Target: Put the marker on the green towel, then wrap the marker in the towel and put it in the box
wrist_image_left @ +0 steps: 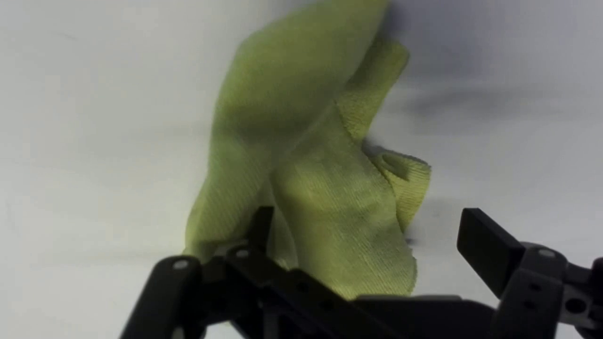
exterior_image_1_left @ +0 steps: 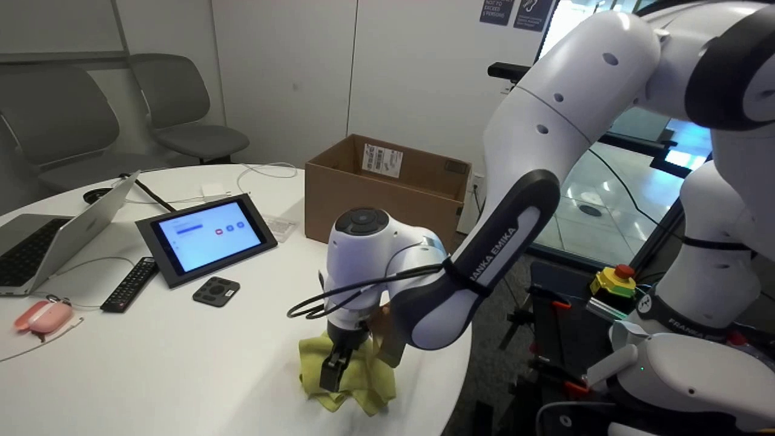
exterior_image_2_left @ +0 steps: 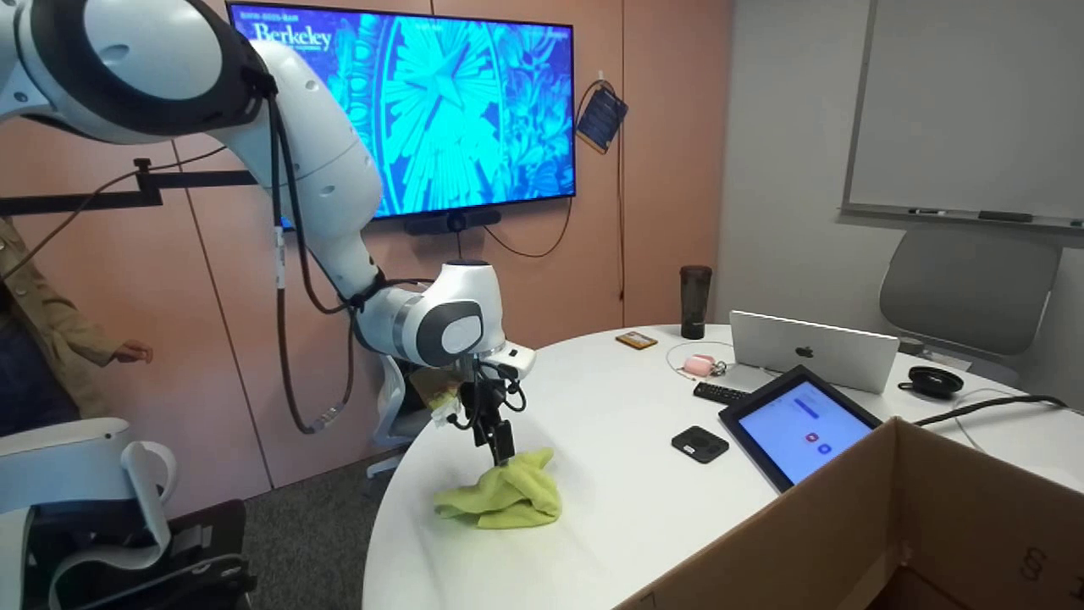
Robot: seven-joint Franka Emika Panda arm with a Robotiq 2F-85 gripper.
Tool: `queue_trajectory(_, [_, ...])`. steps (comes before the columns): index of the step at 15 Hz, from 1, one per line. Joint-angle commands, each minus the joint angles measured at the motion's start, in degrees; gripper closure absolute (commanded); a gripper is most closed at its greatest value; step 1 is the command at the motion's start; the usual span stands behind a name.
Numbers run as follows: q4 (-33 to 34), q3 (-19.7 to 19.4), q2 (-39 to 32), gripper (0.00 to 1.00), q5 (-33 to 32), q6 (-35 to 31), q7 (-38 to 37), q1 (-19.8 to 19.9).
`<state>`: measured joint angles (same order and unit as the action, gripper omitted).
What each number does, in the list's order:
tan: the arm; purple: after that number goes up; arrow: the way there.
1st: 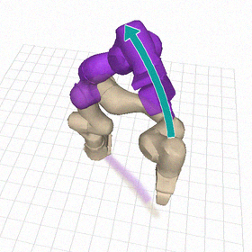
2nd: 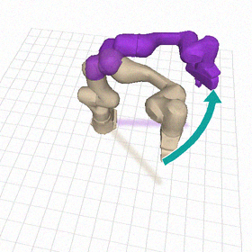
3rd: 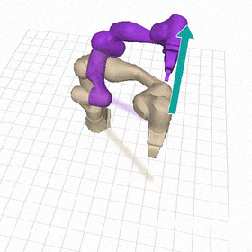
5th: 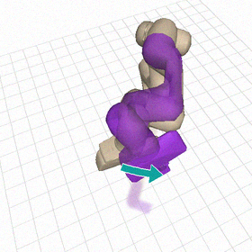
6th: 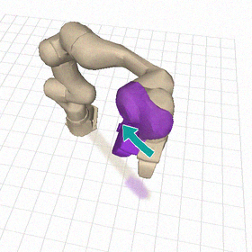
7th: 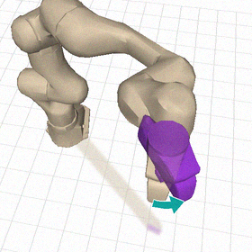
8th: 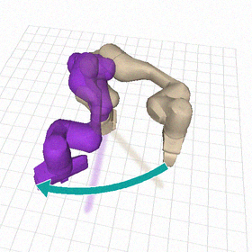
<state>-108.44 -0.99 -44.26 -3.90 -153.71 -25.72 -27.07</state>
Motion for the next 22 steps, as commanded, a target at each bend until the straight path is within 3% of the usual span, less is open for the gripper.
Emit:
queue_trajectory(1, [5.3, -6.0, -5.7, 0.00, -0.7, -0.3, -9.7, -5.4])
queue_trajectory(6, [9.9, -9.0, -11.1, 0.00, -0.5, 2.5, -16.3, -7.9])
queue_trajectory(13, [14.5, -8.2, -14.3, 0.00, -0.5, 7.0, -19.4, -7.0])
queue_trajectory(14, [14.7, -7.7, -14.1, 0.18, -0.5, 7.6, -19.2, -6.6])
queue_trajectory(22, [11.5, -7.8, -8.4, 0.82, -1.6, 7.9, -19.3, -6.5])
